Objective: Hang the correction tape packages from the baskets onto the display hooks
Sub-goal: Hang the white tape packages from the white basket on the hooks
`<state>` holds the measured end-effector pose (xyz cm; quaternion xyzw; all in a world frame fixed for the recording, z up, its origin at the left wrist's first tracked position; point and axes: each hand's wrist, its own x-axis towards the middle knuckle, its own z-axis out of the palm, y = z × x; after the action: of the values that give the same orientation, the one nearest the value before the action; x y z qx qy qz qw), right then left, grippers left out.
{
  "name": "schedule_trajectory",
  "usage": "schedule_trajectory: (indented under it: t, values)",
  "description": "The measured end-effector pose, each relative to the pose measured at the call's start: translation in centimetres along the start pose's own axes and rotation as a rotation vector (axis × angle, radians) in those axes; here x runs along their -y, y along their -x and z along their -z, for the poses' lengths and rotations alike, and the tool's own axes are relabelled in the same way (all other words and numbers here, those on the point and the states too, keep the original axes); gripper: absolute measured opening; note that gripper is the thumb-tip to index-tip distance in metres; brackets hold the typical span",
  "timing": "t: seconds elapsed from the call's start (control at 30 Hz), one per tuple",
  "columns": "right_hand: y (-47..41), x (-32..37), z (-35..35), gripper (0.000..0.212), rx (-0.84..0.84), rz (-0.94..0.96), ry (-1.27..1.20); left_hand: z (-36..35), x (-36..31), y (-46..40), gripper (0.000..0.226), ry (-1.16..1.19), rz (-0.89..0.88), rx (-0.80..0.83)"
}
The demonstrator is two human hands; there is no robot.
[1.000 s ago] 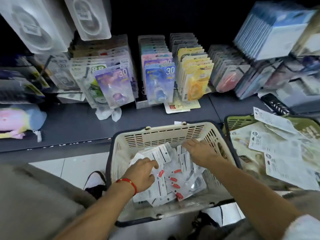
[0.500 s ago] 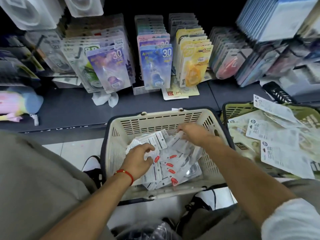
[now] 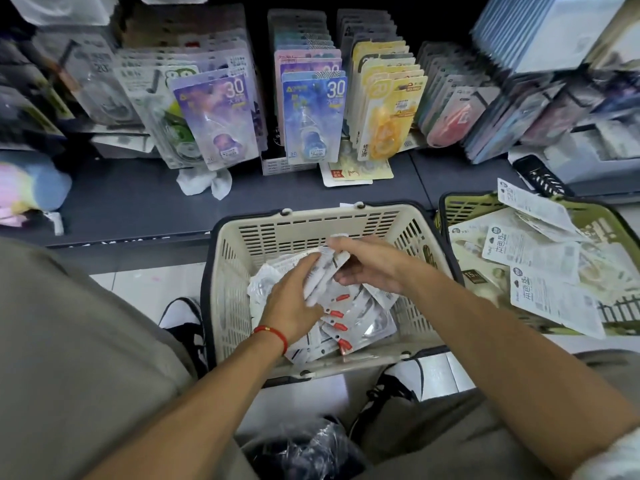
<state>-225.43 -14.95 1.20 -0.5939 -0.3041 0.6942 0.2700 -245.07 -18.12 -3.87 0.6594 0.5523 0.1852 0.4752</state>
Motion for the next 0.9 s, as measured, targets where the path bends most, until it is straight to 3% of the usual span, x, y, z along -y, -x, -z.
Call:
schedule_trajectory:
  t: [0.07,0.1,0.2,0.27,0.37,0.6,0.7,0.77,0.83,0.9]
  values:
    - [-1.0,-0.9,1.0,0.056,0.019,-0.017,-0.025,0.7,0.4,0.0,0.078,0.213,0.134,-0.025]
    - [-1.7,-1.6,1.6,0.057,-0.053,-0.013,0.107,0.9,0.7,-0.1,0.071,0.339,0.215,-0.037]
    - [-3.7,-4.7,4.5,0.044,-0.369,-0.039,1.072,1.7,1.3,0.2,0.057,0.625,0.425,-0.044]
    - [-4.7,-7.6,5.7,0.055,-0.358,-0.176,1.266,2.1,1.9,0.4,0.052,0.752,0.496,-0.031]
    - [-6.0,-10.9,5.4,0.068,-0.332,-0.235,1.238,2.5,2.7,0.5,0.054,0.777,0.517,-0.043]
    - [-6.8,-11.6,5.7,0.027,-0.639,-0.064,1.143,2.5,3.2,0.2,0.056,0.771,0.519,-0.116]
    - [-5.8,-10.8,6.4,0.023,-0.908,0.036,0.855,2.1,3.5,0.2,0.058,0.802,0.51,-0.119]
    - [-5.1,-9.5,6.0,0.024,-0.971,0.084,0.587,2.0,3.3,0.3,0.06,0.831,0.506,-0.111]
    - [-4.4,-7.5,4.7,0.025,-0.905,0.08,0.267,2.0,2.9,0.5,0.06,0.867,0.505,-0.093]
    - [-3.4,-5.2,2.4,0.02,-0.719,0.057,0.041,2.2,2.3,0.6,0.056,0.91,0.482,-0.046]
